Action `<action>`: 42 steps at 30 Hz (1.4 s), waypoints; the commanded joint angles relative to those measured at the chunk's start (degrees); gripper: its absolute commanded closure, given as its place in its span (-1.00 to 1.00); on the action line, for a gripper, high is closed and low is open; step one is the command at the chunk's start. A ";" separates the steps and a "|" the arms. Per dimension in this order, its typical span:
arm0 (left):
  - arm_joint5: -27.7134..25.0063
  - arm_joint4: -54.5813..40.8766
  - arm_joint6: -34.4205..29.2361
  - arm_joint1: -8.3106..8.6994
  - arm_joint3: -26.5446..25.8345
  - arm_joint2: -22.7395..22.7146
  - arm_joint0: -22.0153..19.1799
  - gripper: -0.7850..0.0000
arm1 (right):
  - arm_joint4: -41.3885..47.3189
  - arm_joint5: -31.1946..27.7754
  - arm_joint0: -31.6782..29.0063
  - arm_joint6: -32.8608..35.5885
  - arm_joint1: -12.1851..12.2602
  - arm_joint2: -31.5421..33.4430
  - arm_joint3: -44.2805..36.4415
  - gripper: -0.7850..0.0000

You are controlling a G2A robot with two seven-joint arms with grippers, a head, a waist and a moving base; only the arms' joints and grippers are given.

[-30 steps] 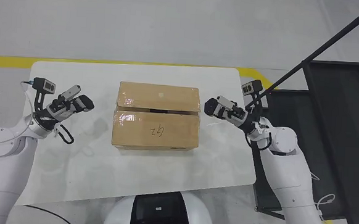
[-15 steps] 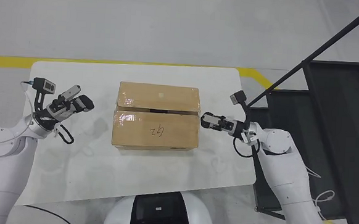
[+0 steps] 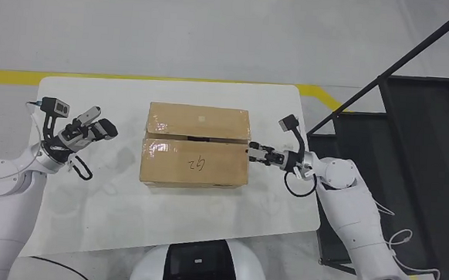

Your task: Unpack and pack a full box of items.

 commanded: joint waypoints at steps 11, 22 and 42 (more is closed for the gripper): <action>0.00 0.00 0.00 0.00 0.00 0.00 0.00 -1.00 | 10.90 4.64 -3.49 10.21 1.33 -1.55 -8.04 -1.00; 0.00 0.00 0.00 0.00 0.00 0.00 0.00 -1.00 | 3.89 10.77 -6.36 16.33 3.85 -7.27 -11.27 -1.00; 0.00 0.00 0.00 0.00 0.00 0.00 0.00 -1.00 | 1.66 7.77 -1.16 13.34 4.43 -14.39 -5.25 -1.00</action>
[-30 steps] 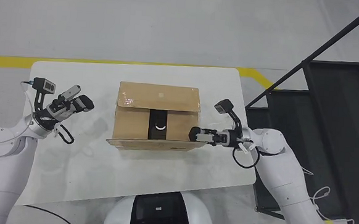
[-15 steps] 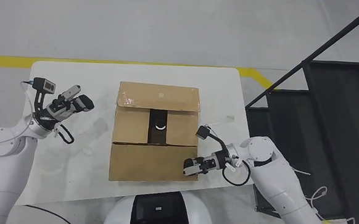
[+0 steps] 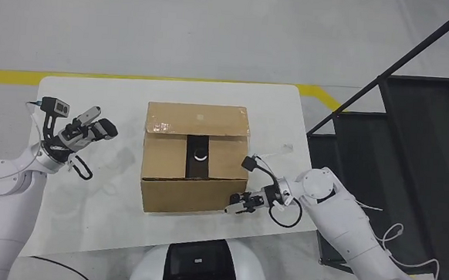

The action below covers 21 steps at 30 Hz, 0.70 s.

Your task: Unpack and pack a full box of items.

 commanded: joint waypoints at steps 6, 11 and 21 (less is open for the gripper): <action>1.87 -0.78 -1.24 -0.12 -2.19 0.87 0.66 -1.00 | 11.70 4.73 -3.34 4.68 2.35 3.85 -8.77 -1.00; 4.24 -2.27 -9.85 -0.10 -4.65 2.58 0.66 -1.00 | 20.52 5.35 -5.13 5.30 3.71 7.83 -13.02 -1.00; 1.60 -1.63 -7.88 -1.84 -0.86 8.89 -4.62 -1.00 | 26.61 3.19 -6.64 3.15 4.79 11.81 -13.92 -1.00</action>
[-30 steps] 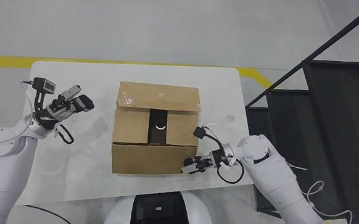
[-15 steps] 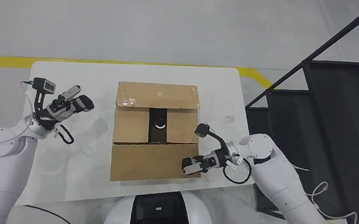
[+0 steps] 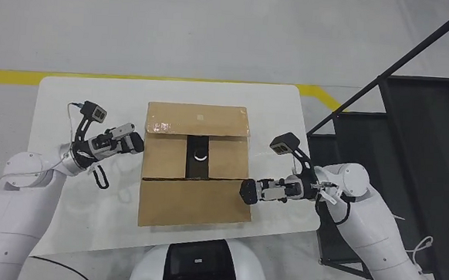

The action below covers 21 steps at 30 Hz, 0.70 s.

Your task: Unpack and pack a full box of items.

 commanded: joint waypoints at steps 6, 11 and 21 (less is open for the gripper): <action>-1.63 0.67 1.76 -1.77 5.94 5.24 -6.27 -1.00 | 0.87 -0.95 -1.67 -0.95 0.51 1.01 0.70 -1.00; -3.31 -3.37 1.87 -3.02 8.48 7.17 -9.34 -1.00 | 2.57 -1.62 -2.94 -1.62 0.81 2.22 0.45 -1.00; -7.11 -10.98 2.83 -5.85 10.84 10.56 -16.13 -1.00 | 4.27 -2.00 -4.19 -2.00 1.11 3.22 0.97 -1.00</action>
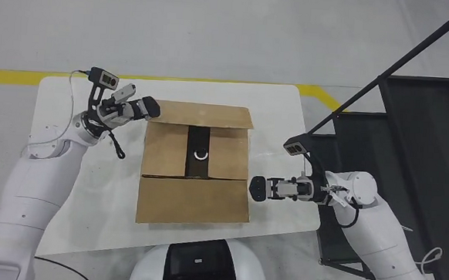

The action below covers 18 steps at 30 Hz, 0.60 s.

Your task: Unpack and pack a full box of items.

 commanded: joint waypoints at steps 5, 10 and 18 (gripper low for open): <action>-3.52 3.44 5.54 -2.85 7.10 5.63 -7.30 -1.00 | 0.74 -0.69 -0.45 -0.69 0.10 0.83 0.73 -1.00; -1.99 1.49 -0.38 -3.43 11.02 6.09 -9.00 -1.00 | 2.12 -1.22 -2.02 -1.21 0.24 2.21 0.57 -1.00; 4.11 -0.59 -14.66 -1.14 9.87 1.22 -3.24 -1.00 | 2.60 -0.98 -3.02 -0.97 0.18 2.15 0.14 -1.00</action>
